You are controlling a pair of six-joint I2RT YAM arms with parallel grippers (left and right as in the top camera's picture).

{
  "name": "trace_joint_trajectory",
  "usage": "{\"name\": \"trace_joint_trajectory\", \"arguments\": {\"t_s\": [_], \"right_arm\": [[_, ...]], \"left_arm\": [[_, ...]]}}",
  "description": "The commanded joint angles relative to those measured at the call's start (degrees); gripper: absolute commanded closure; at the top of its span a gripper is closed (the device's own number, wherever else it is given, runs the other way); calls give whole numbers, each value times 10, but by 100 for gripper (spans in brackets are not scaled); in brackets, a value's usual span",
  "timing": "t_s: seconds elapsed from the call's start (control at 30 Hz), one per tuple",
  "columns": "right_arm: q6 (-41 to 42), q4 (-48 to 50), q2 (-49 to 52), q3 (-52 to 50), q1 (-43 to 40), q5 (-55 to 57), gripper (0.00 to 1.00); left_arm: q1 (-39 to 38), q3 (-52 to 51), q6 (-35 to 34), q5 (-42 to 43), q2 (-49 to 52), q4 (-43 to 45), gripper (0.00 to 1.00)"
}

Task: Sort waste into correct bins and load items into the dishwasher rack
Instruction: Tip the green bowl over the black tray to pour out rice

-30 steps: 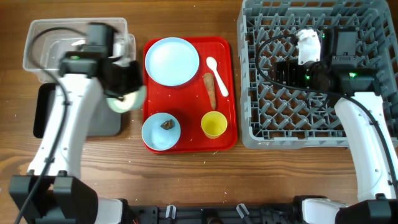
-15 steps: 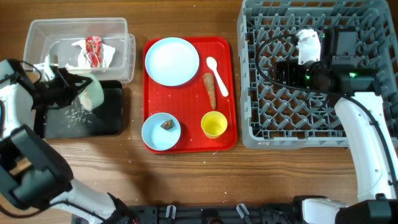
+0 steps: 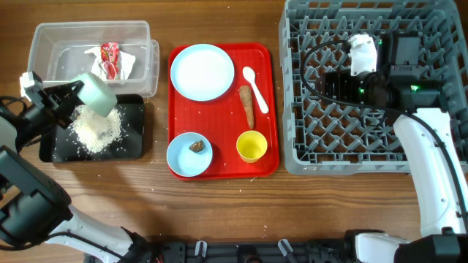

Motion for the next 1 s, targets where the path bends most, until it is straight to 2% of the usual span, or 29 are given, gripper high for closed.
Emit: {"name": "trace_joint_trajectory", "arguments": {"t_s": [0.0,0.07,0.13,0.23,0.3,0.33,0.43,0.6,0.67,0.73,0.77,0.83,0.9,0.97], "right_arm": [[4,2,5,10,0,-10,0],[4,2,5,10,0,-10,0],[4,1,5,10,0,-10,0],[4,0,5,10,0,-10,0],[4,1,5,11,0,-10,0],[4,0,5,10,0,-10,0],[4,1,5,10,0,-10,0],[8,5,5,10,0,-10,0],[8,4,5,10,0,-10,1],[9,5,5,10,0,-10,0],[9,5,5,10,0,-10,0],[9,5,5,10,0,-10,0],[9,5,5,10,0,-10,0],[8,5,5,10,0,-10,0]], "left_arm": [[2,-3,-9,28,2,-14,96],[2,-3,-63,28,2,-13,96],[4,-3,-62,12,2,4,96],[5,-3,-59,17,2,-57,96],[6,-3,-58,5,2,-42,96],[6,-3,-59,20,1,-72,96],[7,-3,-55,15,1,-78,96],[-24,-3,73,9,-47,-158,96],[-23,-2,73,-33,-73,-134,96],[-13,-2,15,28,-78,-145,96],[-10,-1,-4,28,-78,-148,96],[-3,-1,-2,17,-78,-126,96],[-9,-1,-4,28,-79,-174,96],[-35,-1,70,28,-95,-223,96]]}}
